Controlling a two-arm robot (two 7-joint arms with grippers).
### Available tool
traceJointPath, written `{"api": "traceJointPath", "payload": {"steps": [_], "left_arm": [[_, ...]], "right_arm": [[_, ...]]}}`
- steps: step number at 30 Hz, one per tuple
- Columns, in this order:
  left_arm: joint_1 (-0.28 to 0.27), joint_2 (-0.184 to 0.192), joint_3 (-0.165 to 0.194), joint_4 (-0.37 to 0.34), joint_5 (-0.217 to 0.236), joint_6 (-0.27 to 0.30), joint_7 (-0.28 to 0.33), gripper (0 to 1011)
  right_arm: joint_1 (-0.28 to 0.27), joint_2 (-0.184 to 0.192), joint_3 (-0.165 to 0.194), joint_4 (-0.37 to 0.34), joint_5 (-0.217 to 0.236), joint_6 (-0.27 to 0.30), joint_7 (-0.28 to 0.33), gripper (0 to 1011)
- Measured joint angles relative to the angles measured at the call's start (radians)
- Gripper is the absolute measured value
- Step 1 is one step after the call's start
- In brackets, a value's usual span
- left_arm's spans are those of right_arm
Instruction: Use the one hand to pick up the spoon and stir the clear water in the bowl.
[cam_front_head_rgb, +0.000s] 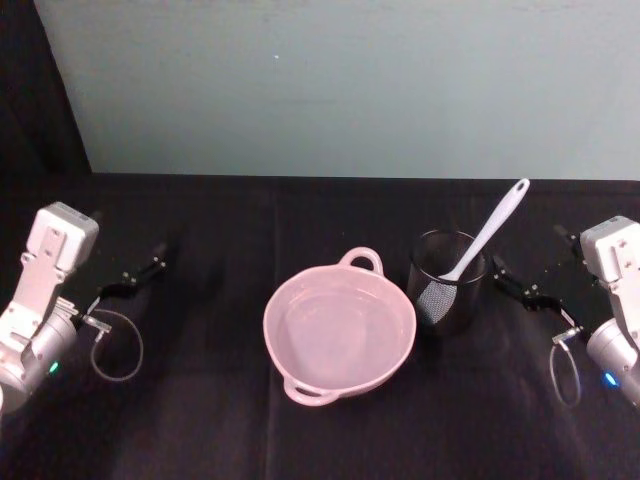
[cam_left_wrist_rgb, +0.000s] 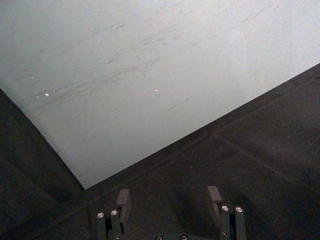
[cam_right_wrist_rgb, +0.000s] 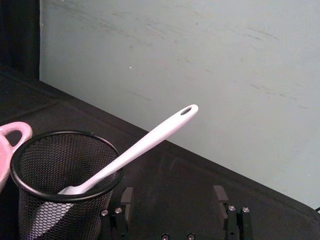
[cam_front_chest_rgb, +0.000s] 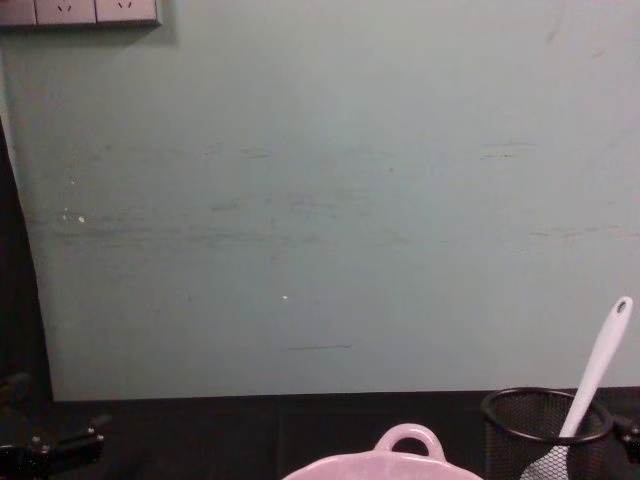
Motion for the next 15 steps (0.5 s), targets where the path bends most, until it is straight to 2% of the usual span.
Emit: {"api": "traceJointPath", "payload": {"steps": [15], "left_arm": [[0.000,0.000,0.000,0.000,0.000,0.000,0.000,1005]], "right_arm": [[0.000,0.000,0.000,0.000,0.000,0.000,0.000,1003]]}}
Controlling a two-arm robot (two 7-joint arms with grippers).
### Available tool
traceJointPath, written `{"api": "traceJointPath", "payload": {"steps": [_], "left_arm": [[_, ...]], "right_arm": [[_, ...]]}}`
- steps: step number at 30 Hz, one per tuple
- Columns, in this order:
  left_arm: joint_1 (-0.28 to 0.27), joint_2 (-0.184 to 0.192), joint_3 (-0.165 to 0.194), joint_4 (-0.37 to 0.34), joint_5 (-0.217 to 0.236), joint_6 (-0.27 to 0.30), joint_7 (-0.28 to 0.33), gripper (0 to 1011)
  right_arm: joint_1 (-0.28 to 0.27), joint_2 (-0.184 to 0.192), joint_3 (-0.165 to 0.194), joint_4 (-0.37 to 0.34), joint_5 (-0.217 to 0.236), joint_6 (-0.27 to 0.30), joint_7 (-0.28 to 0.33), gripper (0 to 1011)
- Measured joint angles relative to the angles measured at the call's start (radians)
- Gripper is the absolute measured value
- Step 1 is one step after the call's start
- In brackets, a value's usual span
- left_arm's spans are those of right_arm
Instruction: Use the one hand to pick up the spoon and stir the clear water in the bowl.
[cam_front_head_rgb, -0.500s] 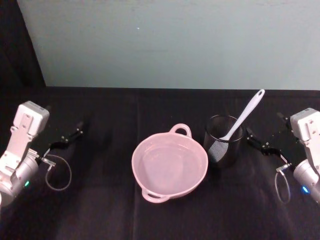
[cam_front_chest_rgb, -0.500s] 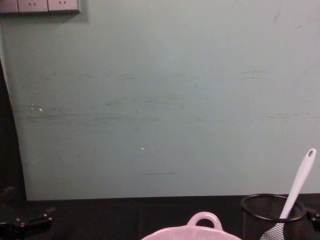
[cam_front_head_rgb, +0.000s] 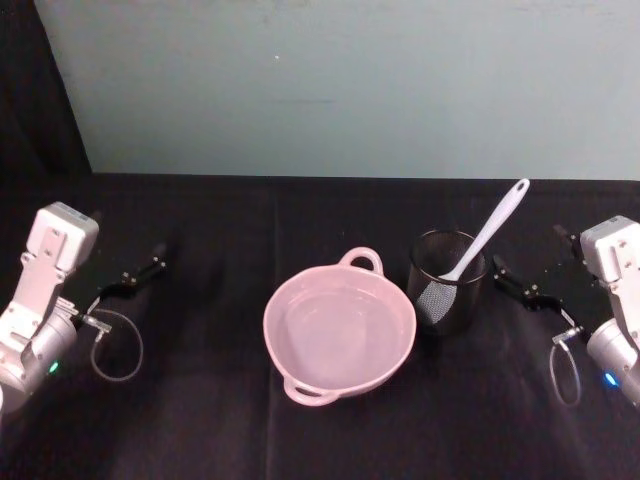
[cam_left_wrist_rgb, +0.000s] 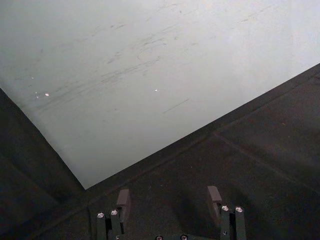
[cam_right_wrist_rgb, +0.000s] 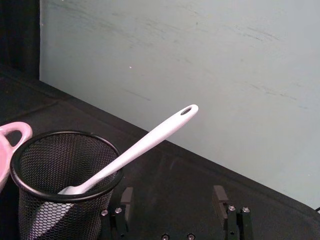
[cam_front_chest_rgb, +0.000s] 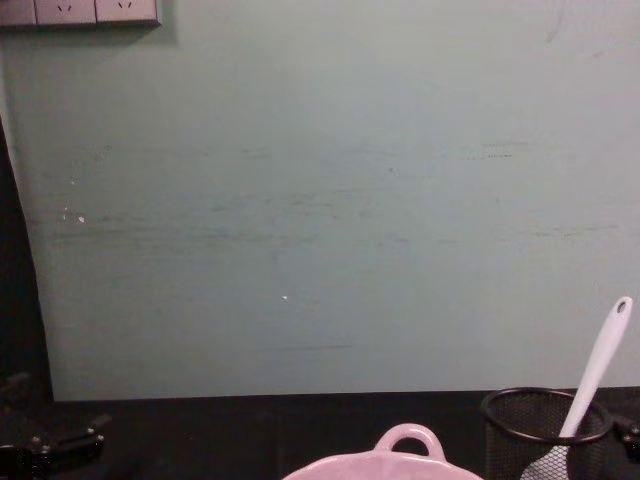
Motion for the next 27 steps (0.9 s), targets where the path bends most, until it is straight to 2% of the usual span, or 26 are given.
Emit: {"api": "traceJointPath", "payload": {"steps": [17,21,27], "left_arm": [[0.000,0.000,0.000,0.000,0.000,0.000,0.000,1005],[0.000,0.000,0.000,0.000,0.000,0.000,0.000,1005],[0.000,0.000,0.000,0.000,0.000,0.000,0.000,1005]], "right_arm": [[-0.003,0.002,0.002,-0.001,-0.004,-0.004,0.000,1002],[-0.027,0.012,0.020,-0.015,-0.018,-0.028,0.001,1002],[-0.077,0.033,0.060,-0.062,-0.008,-0.039,0.011,1003]]}}
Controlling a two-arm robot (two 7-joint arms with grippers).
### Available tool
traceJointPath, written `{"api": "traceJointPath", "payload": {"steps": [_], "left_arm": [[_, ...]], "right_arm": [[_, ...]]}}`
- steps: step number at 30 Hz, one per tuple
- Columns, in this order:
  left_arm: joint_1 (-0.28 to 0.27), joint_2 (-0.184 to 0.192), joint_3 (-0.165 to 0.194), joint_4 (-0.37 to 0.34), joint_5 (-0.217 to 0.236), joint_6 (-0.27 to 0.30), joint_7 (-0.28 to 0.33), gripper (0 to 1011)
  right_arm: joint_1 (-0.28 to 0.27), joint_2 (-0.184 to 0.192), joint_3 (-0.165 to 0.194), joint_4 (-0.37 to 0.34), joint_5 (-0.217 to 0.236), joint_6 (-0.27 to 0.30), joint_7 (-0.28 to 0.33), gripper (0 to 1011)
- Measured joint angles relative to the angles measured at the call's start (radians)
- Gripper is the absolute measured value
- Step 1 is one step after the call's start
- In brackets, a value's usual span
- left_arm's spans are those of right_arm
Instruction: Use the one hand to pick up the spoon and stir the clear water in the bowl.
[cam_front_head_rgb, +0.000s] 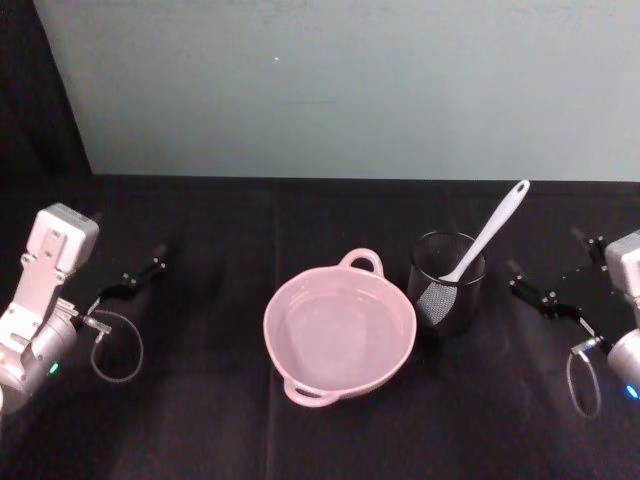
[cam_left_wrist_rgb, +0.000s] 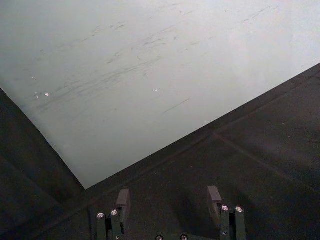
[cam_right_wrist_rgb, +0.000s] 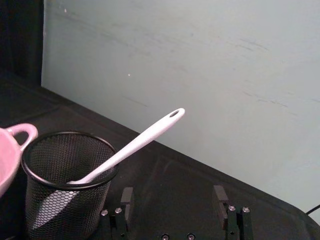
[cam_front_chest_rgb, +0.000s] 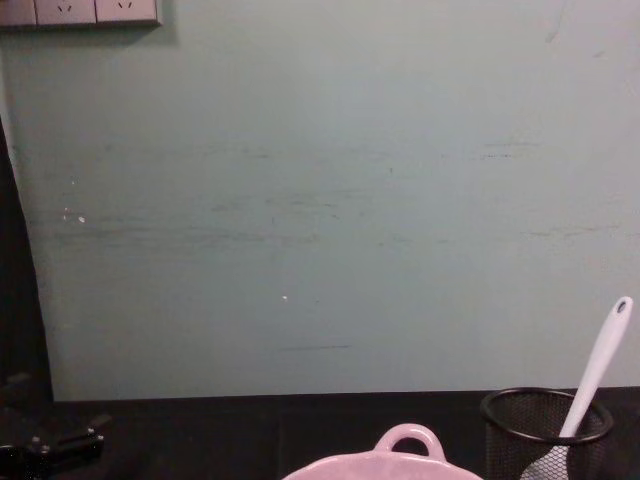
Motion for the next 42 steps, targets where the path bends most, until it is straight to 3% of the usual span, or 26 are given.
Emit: {"api": "traceJointPath", "payload": {"steps": [9,11,14,17,18,21,27,28,35,42], "left_arm": [[0.000,0.000,0.000,0.000,0.000,0.000,0.000,1005],[0.000,0.000,0.000,0.000,0.000,0.000,0.000,1005],[0.000,0.000,0.000,0.000,0.000,0.000,0.000,1005],[0.000,0.000,0.000,0.000,0.000,0.000,0.000,1005],[0.000,0.000,0.000,0.000,0.000,0.000,0.000,1005],[0.000,0.000,0.000,0.000,0.000,0.000,0.000,1005],[0.000,0.000,0.000,0.000,0.000,0.000,0.000,1005],[0.000,0.000,0.000,0.000,0.000,0.000,0.000,1005],[0.000,0.000,0.000,0.000,0.000,0.000,0.000,1005],[0.000,0.000,0.000,0.000,0.000,0.000,0.000,1005]], "right_arm": [[-0.065,0.006,0.062,-0.069,0.062,-0.035,0.033,1002],[-0.080,-0.007,0.089,-0.087,0.143,-0.035,0.081,1002],[-0.079,-0.024,0.108,-0.086,0.206,-0.030,0.119,1003],[-0.059,-0.059,0.128,-0.063,0.300,-0.005,0.180,1002],[-0.059,-0.059,0.128,-0.063,0.300,-0.005,0.180,1002],[-0.024,-0.101,0.146,-0.027,0.395,0.044,0.239,1002],[0.039,-0.161,0.172,0.038,0.524,0.149,0.311,1002],[0.039,-0.161,0.172,0.038,0.524,0.149,0.311,1003],[0.096,-0.198,0.181,0.104,0.654,0.268,0.382,1002],[0.132,-0.207,0.175,0.157,0.729,0.304,0.434,968]]}}
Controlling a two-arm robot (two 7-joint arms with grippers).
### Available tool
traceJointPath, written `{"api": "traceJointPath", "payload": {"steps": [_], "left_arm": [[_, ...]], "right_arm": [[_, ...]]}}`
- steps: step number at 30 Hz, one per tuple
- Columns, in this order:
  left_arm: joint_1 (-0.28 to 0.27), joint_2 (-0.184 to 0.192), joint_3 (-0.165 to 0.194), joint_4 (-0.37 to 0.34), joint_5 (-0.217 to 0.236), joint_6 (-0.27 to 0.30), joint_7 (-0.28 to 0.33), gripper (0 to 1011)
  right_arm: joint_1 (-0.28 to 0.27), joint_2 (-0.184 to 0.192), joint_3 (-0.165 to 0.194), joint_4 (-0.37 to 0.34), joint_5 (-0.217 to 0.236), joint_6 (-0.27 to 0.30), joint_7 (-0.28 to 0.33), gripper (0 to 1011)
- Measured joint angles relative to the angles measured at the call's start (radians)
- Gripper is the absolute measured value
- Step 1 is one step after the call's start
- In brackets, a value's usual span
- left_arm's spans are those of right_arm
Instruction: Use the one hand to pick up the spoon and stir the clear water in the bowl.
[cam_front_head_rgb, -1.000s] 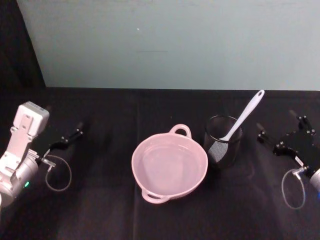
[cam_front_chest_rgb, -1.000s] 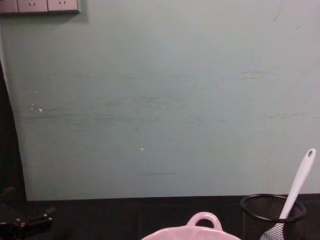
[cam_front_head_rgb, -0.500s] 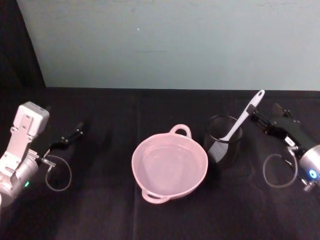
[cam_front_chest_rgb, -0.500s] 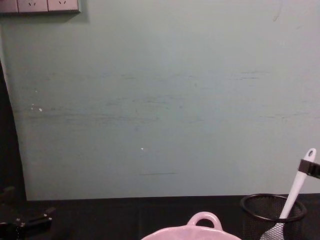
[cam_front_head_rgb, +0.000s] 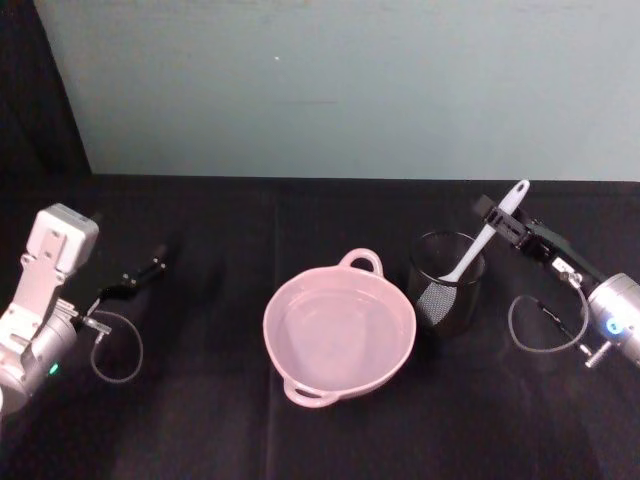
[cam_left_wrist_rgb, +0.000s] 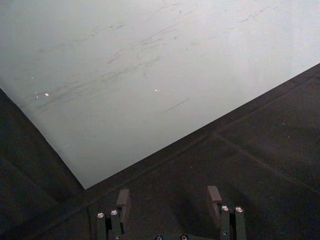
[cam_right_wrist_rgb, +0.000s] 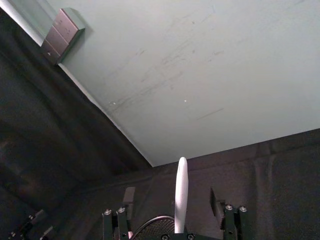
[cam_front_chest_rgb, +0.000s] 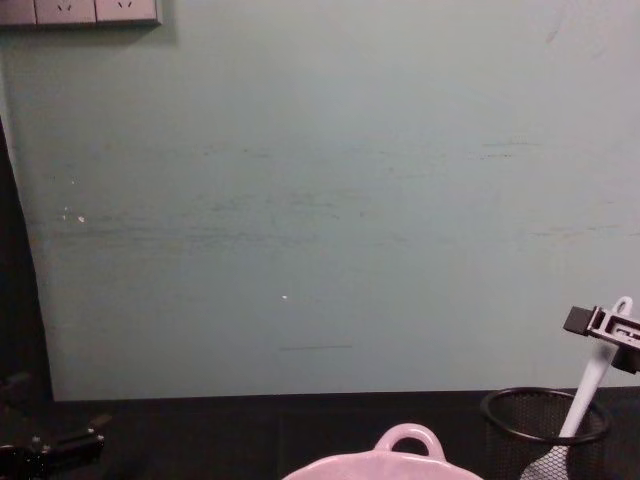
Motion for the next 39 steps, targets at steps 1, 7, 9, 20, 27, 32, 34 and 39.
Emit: {"api": "traceJointPath", "payload": {"steps": [1,7,9,20,27,32,34,39], "left_arm": [[0.000,0.000,0.000,0.000,0.000,0.000,0.000,1005],[0.000,0.000,0.000,0.000,0.000,0.000,0.000,1005],[0.000,0.000,0.000,0.000,0.000,0.000,0.000,1005],[0.000,0.000,0.000,0.000,0.000,0.000,0.000,1005],[0.000,0.000,0.000,0.000,0.000,0.000,0.000,1005],[0.000,0.000,0.000,0.000,0.000,0.000,0.000,1005],[0.000,0.000,0.000,0.000,0.000,0.000,0.000,1005],[0.000,0.000,0.000,0.000,0.000,0.000,0.000,1005]], "right_arm": [[0.002,0.000,-0.001,0.002,0.004,0.001,0.002,955],[0.005,0.001,-0.015,0.008,0.019,-0.001,-0.001,787],[0.005,0.005,-0.021,0.007,0.023,-0.003,-0.004,744],[0.015,0.022,-0.047,0.013,0.038,-0.020,0.002,405],[0.017,0.038,-0.062,0.006,0.039,-0.041,0.006,189],[0.002,0.055,-0.070,-0.038,0.001,-0.076,-0.022,112],[-0.005,0.063,-0.072,-0.059,-0.018,-0.090,-0.030,112],[-0.031,0.095,-0.075,-0.164,-0.111,-0.136,-0.055,112]]}}
